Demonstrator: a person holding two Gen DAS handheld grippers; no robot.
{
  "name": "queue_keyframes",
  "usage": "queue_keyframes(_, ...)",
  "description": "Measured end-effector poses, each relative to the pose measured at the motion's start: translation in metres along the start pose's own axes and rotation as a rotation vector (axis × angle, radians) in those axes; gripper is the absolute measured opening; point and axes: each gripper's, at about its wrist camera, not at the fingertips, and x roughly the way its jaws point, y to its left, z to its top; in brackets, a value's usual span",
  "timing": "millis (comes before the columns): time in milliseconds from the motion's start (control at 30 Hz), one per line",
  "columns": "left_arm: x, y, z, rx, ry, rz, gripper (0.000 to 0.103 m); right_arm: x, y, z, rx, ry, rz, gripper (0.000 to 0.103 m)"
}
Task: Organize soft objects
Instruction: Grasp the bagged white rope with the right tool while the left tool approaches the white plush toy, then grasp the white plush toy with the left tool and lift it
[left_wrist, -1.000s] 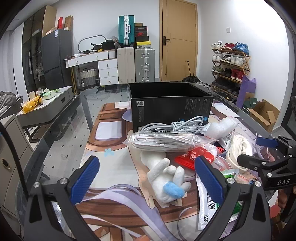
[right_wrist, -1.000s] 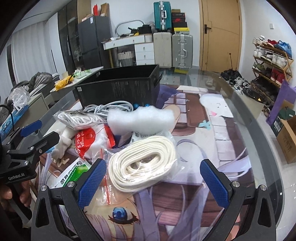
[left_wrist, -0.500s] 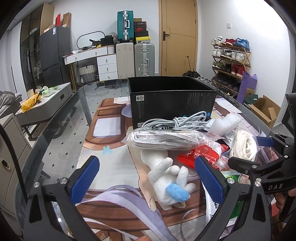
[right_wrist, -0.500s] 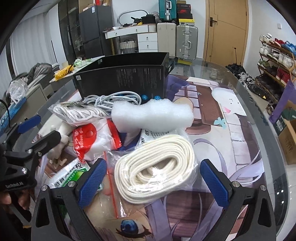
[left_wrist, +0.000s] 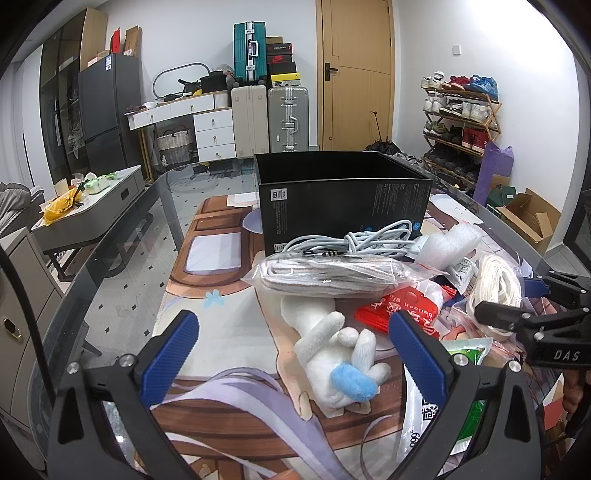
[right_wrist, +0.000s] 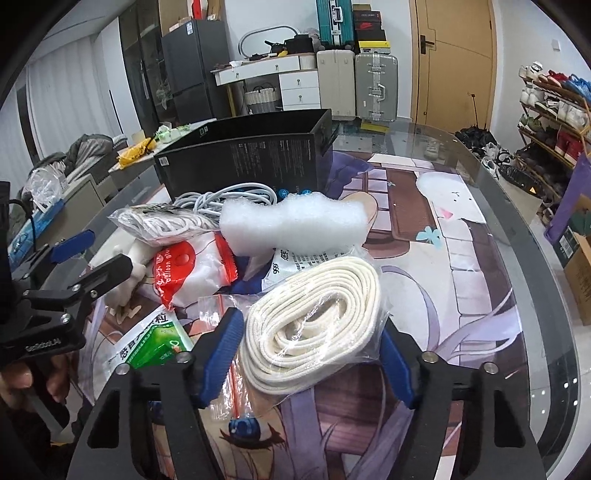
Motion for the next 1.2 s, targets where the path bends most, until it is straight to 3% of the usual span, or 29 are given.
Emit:
queue_keyframes(300,0.001,0.001,-0.001,-0.002,0.001,-0.001,0.103,-0.009,-0.009,-0.005,0.044,-0.036,0.064,0.049)
queue_keyframes(500,0.003,0.001,-0.003,-0.004,0.012,0.002,0.103,-0.022,-0.01,-0.006,0.045,-0.109,0.07,0.03)
queue_keyframes(833,0.01,0.004,-0.003,-0.036,0.079,-0.039,0.1,-0.026,-0.006,-0.008,0.023,-0.134,0.092,0.027)
queue_keyframes(1067,0.012,-0.001,-0.008,-0.018,0.116,-0.109,0.073,-0.026,-0.006,-0.011,0.015,-0.139,0.098,0.027)
queue_keyframes(1133,0.012,-0.003,-0.01,-0.017,0.121,-0.13,0.061,-0.027,-0.005,-0.011,0.012,-0.147,0.1,0.026)
queue_keyframes(1200,0.009,-0.003,-0.01,-0.018,0.105,-0.151,0.04,-0.029,-0.004,-0.011,0.003,-0.158,0.103,0.024)
